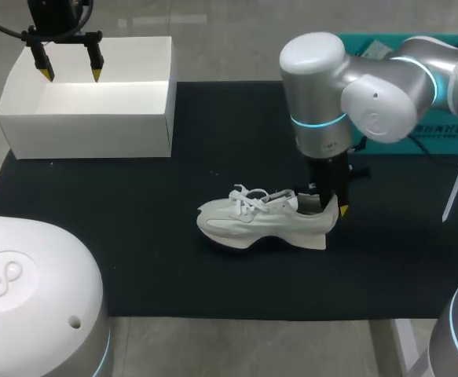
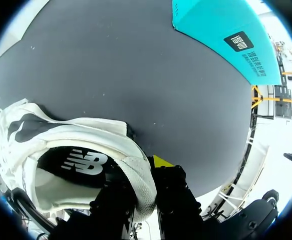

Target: Take the shoe out of the shoebox, open the shoe tongue, remove and reinsert the insole, then place the shoe into the shoebox

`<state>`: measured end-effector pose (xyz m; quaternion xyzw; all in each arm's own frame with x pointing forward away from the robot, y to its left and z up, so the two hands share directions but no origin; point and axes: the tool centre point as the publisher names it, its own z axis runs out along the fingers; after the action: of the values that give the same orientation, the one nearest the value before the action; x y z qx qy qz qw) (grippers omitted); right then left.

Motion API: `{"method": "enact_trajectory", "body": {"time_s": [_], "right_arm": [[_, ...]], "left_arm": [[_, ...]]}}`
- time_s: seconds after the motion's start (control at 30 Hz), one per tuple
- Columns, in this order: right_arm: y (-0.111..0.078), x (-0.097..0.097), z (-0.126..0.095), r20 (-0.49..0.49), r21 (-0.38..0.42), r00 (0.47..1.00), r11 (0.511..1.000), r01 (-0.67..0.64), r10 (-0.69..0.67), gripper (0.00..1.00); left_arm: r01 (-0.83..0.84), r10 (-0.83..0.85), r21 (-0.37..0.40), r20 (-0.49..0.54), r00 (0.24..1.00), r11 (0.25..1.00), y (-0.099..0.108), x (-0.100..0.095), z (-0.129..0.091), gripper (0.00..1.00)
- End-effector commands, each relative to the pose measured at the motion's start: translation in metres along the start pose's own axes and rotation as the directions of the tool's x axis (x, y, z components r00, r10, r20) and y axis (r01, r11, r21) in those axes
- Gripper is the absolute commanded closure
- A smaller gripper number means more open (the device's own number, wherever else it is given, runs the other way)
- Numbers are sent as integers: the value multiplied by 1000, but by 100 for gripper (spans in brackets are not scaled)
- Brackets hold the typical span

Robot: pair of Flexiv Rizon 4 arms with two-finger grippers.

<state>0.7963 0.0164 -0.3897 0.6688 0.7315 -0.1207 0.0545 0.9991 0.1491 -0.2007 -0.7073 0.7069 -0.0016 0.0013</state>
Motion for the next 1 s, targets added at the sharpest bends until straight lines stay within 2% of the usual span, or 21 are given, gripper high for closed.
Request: {"method": "enact_trajectory", "body": {"time_s": [0.03, 0.1, 0.13, 0.17, 0.2, 0.6, 0.77, 1.0], "right_arm": [[11, 6, 12, 7, 5, 1000, 1000, -4, 4, 100], [11, 6, 8, 30, 6, 999, 1000, -15, 15, 100], [10, 5, 7, 29, 7, 999, 1000, -15, 15, 71], [9, 4, 4, 27, 10, 999, 1000, -19, 19, 4], [7, 3, 2, 31, 13, 999, 1000, -27, 26, 0], [-7, -11, -51, 61, -36, 994, 995, -89, 91, 0], [-9, -14, -59, 47, -34, 994, 995, -96, 97, 0], [-21, -16, -97, 1, -98, 1000, 995, -24, 24, 0]], "left_arm": [[0, 0, -1, 0, 1000, 1000, 0, 0, 0, 0], [0, 0, -1, 0, 1000, 1000, 0, 0, 0, 0], [0, 0, -1, 0, 1000, 1000, 0, 0, 0, 0], [0, 0, -1, 0, 1000, 1000, 0, 0, 0, 0], [0, 0, -1, 0, 1000, 1000, 0, 0, 0, 0], [0, 0, -1, 0, 1000, 1000, 0, 0, 0, 0], [0, 0, -1, 0, 1000, 1000, 0, 0, 0, 0], [0, 0, -1, 0, 1000, 1000, 0, 0, 0, 0]]}}
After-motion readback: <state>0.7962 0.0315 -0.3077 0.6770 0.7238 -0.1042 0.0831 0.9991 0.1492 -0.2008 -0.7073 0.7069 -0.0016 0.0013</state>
